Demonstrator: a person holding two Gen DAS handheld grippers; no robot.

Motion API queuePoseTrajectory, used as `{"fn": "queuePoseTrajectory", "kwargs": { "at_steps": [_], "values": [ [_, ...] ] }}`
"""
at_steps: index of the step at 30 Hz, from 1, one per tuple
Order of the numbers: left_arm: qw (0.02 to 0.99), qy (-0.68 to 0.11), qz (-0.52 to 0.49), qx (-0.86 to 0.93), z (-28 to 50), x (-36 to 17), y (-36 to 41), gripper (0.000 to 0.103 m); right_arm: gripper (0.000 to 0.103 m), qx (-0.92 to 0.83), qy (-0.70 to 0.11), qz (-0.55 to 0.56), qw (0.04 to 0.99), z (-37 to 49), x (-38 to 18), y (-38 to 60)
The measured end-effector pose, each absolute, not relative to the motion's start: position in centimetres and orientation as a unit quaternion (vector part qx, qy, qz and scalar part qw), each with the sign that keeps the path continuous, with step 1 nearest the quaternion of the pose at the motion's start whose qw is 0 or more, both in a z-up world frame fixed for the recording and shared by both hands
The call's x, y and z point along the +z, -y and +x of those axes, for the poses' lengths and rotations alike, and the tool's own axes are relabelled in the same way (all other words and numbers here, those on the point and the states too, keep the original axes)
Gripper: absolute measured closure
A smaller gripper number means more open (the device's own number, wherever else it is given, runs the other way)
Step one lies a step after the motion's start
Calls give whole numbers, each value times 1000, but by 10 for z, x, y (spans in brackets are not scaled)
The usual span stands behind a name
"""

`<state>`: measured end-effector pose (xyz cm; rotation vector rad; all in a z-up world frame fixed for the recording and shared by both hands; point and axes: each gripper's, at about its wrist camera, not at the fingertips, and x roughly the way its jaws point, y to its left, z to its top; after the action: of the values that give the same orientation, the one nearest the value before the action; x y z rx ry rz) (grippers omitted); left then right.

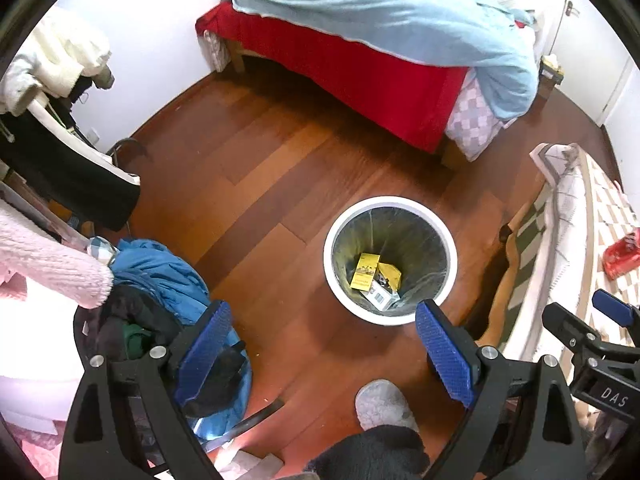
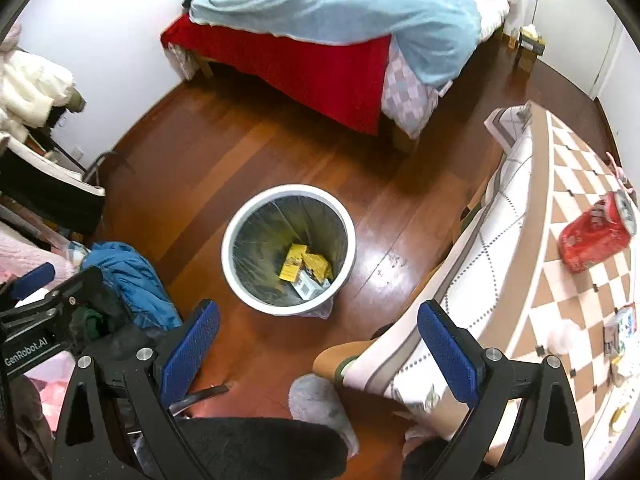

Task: Collect trash
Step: 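Move both tools back over the table, then grasp the red cola can with the left tool while the right tool grasps the milk carton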

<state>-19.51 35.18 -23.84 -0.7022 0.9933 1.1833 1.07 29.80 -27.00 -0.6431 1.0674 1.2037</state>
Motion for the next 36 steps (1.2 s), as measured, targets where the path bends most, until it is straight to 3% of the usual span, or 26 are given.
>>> {"fn": "queuePoseTrajectory", "kwargs": {
  "at_steps": [12,18,26,31,36],
  "values": [
    [698,-386,-269,540,-194,-154,-284,9,3,567,-462,-148,666,30,-175,-212],
    [731,-379,-254,508,-135,-145,-258,9,3,524,-471,-84,705,96,-159,-152],
    [757,-434,-244,423,15,-195,-244,9,3,350,-543,-37,763,259,-218,-70],
    [767,-462,-239,374,104,-220,-238,9,3,248,-619,17,745,366,-289,-41],
    [775,-489,-242,319,185,-241,-244,10,3,216,-646,37,732,416,-331,-44]
  ]
}}
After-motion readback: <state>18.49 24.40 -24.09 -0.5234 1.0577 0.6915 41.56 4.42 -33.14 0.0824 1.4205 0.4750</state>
